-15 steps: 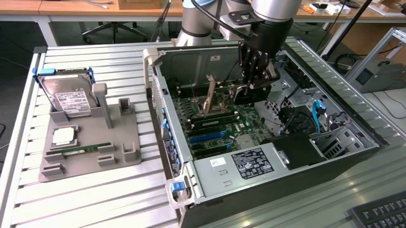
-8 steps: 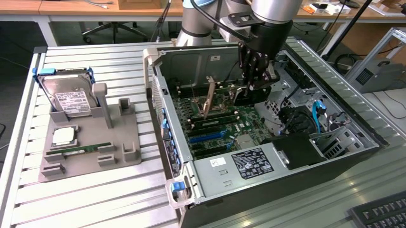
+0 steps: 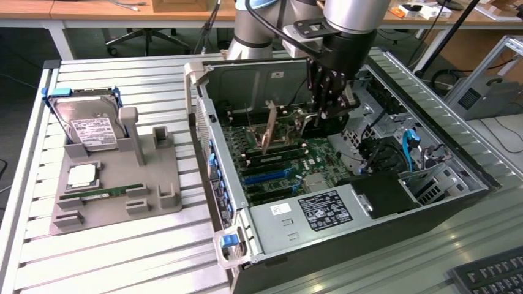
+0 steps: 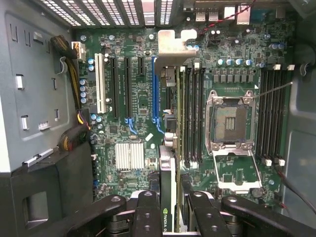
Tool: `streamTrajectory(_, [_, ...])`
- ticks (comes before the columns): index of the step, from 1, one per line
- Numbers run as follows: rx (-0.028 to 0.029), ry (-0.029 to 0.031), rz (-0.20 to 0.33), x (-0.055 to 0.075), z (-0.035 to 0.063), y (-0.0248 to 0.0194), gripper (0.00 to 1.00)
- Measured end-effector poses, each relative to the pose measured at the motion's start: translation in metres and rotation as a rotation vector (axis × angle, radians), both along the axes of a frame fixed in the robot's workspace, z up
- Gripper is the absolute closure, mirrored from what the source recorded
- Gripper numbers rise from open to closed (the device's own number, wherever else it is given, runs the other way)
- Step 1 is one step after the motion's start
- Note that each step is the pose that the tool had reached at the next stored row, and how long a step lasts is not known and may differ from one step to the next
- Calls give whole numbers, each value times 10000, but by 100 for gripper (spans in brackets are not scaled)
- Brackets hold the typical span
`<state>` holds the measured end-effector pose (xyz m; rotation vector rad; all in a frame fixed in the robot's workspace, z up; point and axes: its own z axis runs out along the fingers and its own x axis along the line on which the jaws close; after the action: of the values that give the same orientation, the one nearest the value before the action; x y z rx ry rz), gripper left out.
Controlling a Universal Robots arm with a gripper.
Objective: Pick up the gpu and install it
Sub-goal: 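Insert the gpu into the slot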
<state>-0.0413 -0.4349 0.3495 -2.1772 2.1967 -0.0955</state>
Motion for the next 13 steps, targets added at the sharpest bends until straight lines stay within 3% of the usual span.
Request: streamTrajectory(13, [0,0,1,-11,-41,-23,73])
